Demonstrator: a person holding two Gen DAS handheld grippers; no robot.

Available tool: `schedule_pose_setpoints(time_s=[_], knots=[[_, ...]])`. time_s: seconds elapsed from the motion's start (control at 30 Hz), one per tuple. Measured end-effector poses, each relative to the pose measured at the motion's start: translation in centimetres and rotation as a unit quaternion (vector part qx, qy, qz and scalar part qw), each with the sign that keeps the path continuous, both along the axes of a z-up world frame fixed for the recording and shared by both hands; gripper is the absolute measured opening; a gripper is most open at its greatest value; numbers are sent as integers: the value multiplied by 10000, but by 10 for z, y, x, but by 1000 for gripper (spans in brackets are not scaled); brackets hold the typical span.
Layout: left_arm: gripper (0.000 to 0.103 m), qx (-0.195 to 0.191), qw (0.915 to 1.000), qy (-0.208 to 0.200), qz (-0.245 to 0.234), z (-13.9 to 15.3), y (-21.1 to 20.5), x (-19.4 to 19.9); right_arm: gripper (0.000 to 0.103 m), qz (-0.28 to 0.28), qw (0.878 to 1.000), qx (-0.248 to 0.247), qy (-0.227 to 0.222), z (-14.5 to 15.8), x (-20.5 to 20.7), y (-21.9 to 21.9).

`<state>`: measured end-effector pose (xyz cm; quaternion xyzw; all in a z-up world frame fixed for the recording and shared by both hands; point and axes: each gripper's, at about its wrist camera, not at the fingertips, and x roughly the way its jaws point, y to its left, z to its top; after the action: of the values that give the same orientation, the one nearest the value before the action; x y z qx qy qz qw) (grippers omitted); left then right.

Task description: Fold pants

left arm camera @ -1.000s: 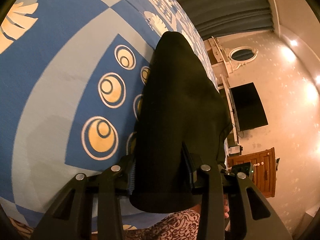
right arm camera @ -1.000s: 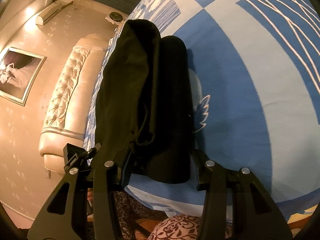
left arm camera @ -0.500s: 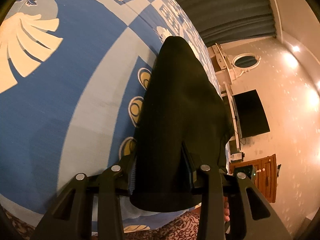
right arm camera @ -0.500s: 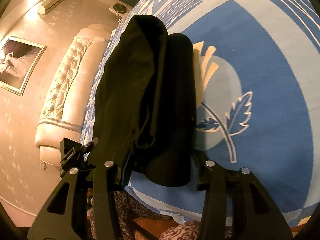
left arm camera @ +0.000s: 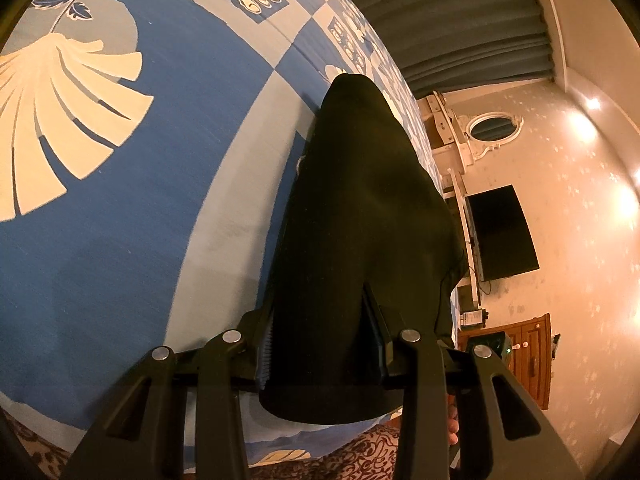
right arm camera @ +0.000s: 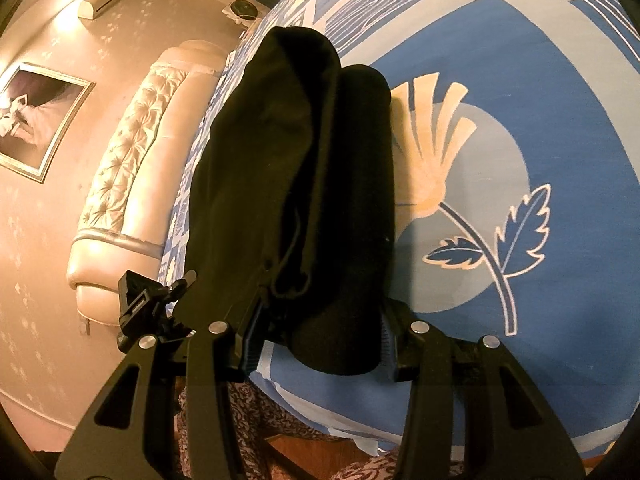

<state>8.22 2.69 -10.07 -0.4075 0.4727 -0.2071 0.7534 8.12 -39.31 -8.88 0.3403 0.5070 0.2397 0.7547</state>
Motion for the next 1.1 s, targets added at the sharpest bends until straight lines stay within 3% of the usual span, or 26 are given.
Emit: schedule_pose_setpoints(time_s=[0.33,0.47,0.53,0.67,0.7,0.83,0.97,1.1], knots=[[38,-31,10000,9,32,0,4,-2,45,107,9999,-34,-13,2,5,5],[41,-331,9994,-44,-131,-4,6,0,56,110,9999,73,-10,2,6,2],[45,-529,9984,-45,-185,-5,10,-1,63,101,9997,232,0,1,7,0],[78,-563,9977,-316,-201,11,22,-6,71,189,9990,393,-91,6,8,-3],[82,-502,9978,-392,-188,17,25,-6,72,199,9989,404,-107,6,9,-4],[85,-338,9982,-487,-82,28,39,6,76,50,9992,315,-226,9,20,-15],[85,-416,9976,-543,69,29,46,32,82,-253,9979,492,-329,11,41,-29],[85,-469,9964,-685,-153,28,35,68,83,-418,9960,724,-312,8,68,-40]])
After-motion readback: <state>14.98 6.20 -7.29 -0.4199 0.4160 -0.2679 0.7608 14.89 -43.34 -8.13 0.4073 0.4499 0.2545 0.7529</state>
